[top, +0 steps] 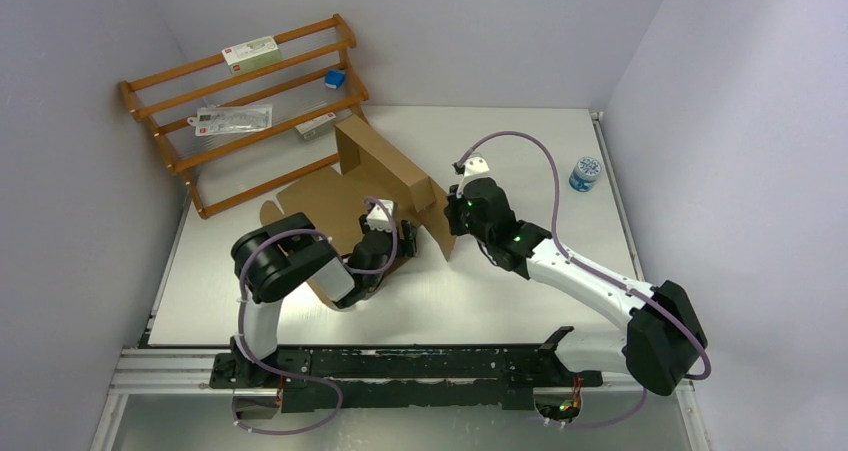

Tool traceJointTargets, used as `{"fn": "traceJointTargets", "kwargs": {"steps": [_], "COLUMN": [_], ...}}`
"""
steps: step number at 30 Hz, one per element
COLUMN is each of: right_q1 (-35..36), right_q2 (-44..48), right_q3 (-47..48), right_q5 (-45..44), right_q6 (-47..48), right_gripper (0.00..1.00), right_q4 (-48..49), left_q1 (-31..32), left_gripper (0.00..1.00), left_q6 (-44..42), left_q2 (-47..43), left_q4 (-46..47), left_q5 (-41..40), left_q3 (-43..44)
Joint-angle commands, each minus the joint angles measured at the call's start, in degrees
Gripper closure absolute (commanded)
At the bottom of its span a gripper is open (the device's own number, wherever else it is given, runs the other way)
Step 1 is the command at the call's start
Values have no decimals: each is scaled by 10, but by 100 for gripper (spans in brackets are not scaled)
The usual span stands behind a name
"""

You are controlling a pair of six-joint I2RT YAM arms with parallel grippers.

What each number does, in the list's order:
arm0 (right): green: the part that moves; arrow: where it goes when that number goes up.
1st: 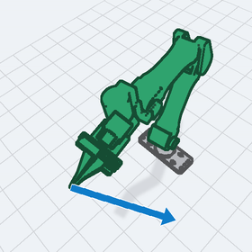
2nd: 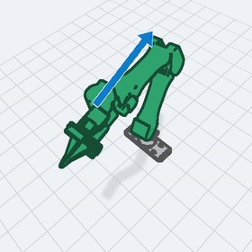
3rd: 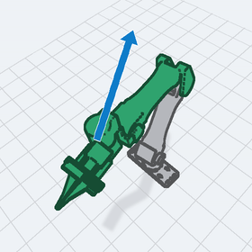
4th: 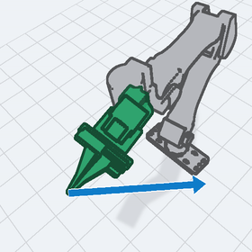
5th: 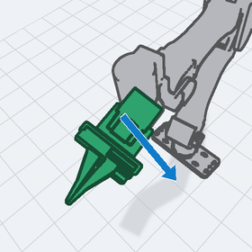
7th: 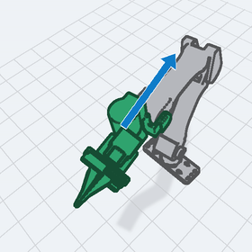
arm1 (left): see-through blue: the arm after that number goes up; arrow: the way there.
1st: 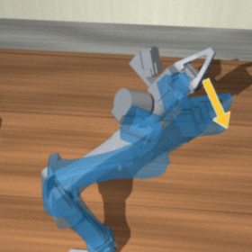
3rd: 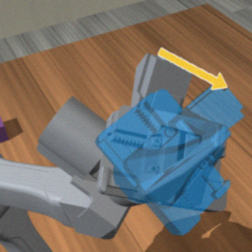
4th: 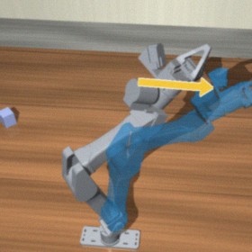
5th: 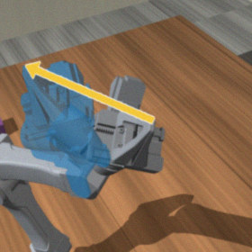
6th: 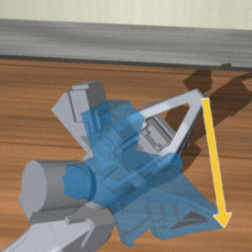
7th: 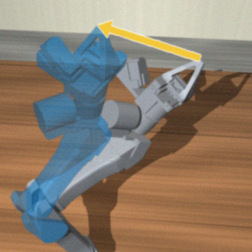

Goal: Fold the paper box

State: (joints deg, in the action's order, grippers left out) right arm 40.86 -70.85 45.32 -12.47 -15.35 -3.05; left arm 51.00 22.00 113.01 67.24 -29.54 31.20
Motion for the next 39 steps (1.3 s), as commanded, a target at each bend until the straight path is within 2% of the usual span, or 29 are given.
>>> {"fn": "traceJointTargets", "kwargs": {"steps": [1, 8, 16, 19, 22, 30, 33, 39], "right_q1": [-3, -3, 2, 18, 39, 70, 70, 70], "right_q2": [0, -3, -20, -18, -16, -23, -28, -30], "right_q3": [10, 0, 9, -3, -9, 13, 25, 36], "right_q5": [-19, -16, 30, 11, -34, -99, -114, -111], "right_q6": [-18, -7, -64, -67, -82, -181, -218, -272], "right_gripper": [100, 100, 100, 100, 96, 93, 89, 87], "right_q4": [11, 23, 28, 44, 38, 16, 2, -13], "left_q1": [-30, -41, -40, -36, -28, 5, 21, 30], "left_gripper": [24, 22, 33, 35, 37, 38, 38, 38], "left_q6": [35, 22, 90, 114, 126, 158, 158, 164], "left_q2": [-17, -46, -11, -2, -2, 7, 12, 9], "left_q4": [-49, -110, -98, -85, -96, -76, -68, -60], "left_q5": [21, 82, 151, 162, 160, 143, 126, 106], "left_q3": [-13, -7, -6, -6, 3, 3, 1, -8]}}
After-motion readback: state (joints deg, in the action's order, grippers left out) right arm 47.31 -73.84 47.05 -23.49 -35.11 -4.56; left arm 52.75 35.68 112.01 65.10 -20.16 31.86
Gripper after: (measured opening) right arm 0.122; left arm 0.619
